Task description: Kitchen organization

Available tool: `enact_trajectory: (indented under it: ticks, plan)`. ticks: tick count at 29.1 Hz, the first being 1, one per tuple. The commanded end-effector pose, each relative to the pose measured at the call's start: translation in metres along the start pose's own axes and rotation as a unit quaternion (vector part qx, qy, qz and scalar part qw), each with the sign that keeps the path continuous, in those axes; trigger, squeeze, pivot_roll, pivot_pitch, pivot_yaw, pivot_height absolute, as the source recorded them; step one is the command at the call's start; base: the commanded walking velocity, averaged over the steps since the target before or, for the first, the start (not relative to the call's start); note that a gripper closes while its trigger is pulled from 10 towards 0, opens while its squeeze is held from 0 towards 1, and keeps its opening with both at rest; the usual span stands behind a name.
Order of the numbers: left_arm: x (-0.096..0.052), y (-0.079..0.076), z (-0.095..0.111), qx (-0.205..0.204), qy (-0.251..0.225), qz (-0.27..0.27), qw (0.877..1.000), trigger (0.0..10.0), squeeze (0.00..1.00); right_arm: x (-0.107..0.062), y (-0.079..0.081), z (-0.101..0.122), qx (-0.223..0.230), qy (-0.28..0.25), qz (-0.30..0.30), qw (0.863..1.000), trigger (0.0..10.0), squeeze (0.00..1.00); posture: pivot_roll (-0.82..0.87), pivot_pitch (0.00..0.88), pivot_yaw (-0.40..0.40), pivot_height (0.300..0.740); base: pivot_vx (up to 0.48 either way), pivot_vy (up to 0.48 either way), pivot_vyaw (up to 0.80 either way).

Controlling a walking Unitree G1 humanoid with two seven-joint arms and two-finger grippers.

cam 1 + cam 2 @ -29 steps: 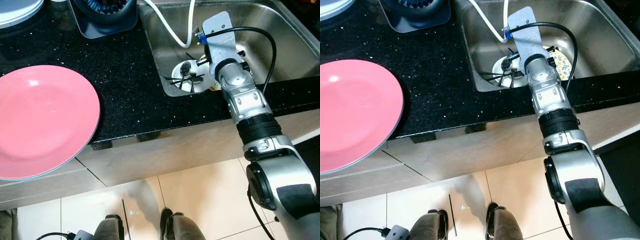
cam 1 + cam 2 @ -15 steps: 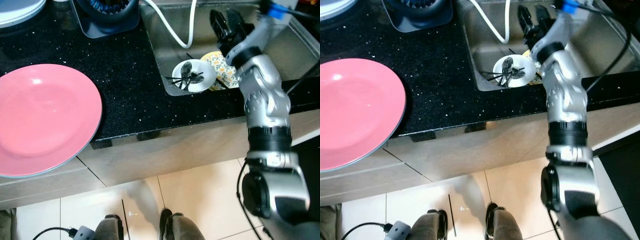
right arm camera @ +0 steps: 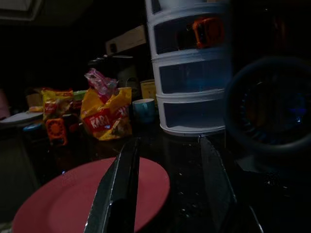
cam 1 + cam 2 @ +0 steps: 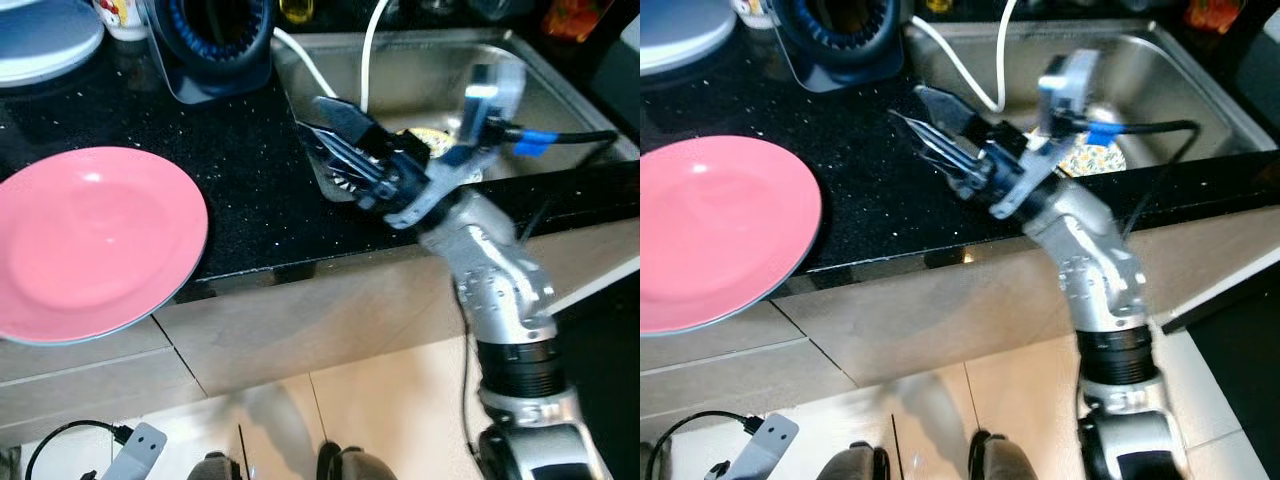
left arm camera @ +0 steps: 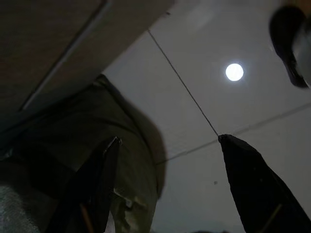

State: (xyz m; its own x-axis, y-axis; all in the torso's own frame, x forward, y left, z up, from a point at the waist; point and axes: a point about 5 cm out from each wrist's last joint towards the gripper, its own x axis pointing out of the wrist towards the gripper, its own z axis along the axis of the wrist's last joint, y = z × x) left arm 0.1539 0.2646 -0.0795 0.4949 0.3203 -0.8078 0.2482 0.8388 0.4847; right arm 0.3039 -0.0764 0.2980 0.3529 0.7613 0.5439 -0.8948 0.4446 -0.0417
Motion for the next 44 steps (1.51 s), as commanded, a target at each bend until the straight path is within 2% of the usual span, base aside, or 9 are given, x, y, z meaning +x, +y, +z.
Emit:
enact_trajectory:
  ticks: [1,3,5,7,11,15,21,30,44]
  plan:
    - [-0.001,-0.003,-0.009,-0.007,0.016,0.001,1.0,10.0,0.0,-0.003,-0.007,-0.004,0.0,0.001,-0.035,0.999,10.0,0.0,0.11,0.098,-0.051,0.74,0.0,0.0,0.0]
    - [-0.001,-0.004,-0.005,-0.015,0.01,0.0,1.0,10.0,0.0,-0.004,-0.013,-0.009,0.02,-0.006,-0.069,0.997,10.0,0.0,0.11,0.095,-0.05,0.74,0.0,0.0,0.58]
    - [-0.001,-0.008,0.0,-0.026,0.001,-0.009,1.0,10.0,0.0,-0.004,-0.013,-0.015,0.013,0.005,-0.075,0.997,10.0,0.0,0.11,0.087,-0.047,0.74,0.0,0.0,0.79]
    - [-0.002,-0.025,0.009,-0.039,-0.02,-0.044,0.998,10.0,0.0,-0.007,-0.01,-0.024,0.017,0.015,-0.073,0.997,10.0,0.0,0.11,0.079,-0.042,0.74,0.0,0.0,0.79]
    - [-0.003,-0.035,0.014,-0.028,-0.033,-0.069,0.997,10.0,0.0,-0.007,-0.001,-0.033,0.023,0.031,-0.049,0.998,10.0,0.0,0.1,0.075,-0.04,0.74,0.0,0.0,0.78]
    - [-0.005,-0.047,0.019,-0.013,-0.041,-0.093,0.995,10.0,0.0,0.0,0.024,-0.055,0.003,0.084,0.019,0.996,10.0,0.0,0.1,0.072,-0.041,0.74,0.0,0.0,0.78]
    - [-0.006,-0.052,0.023,-0.001,-0.051,-0.107,0.993,10.0,0.0,0.005,0.032,-0.063,-0.007,0.101,0.05,0.994,10.0,0.0,0.12,0.072,-0.045,0.74,0.0,0.0,0.78]
    - [-0.006,-0.05,0.018,0.0,-0.045,-0.111,0.993,10.0,0.0,0.002,0.027,-0.061,-0.018,0.098,0.043,0.994,10.0,0.0,0.12,0.063,-0.053,0.74,0.0,0.0,0.78]
    - [-0.007,-0.056,0.018,-0.007,-0.039,-0.121,0.992,10.0,0.0,-0.002,0.017,-0.053,-0.008,0.067,0.011,0.998,10.0,0.0,0.12,0.049,-0.063,0.74,0.0,0.0,0.78]
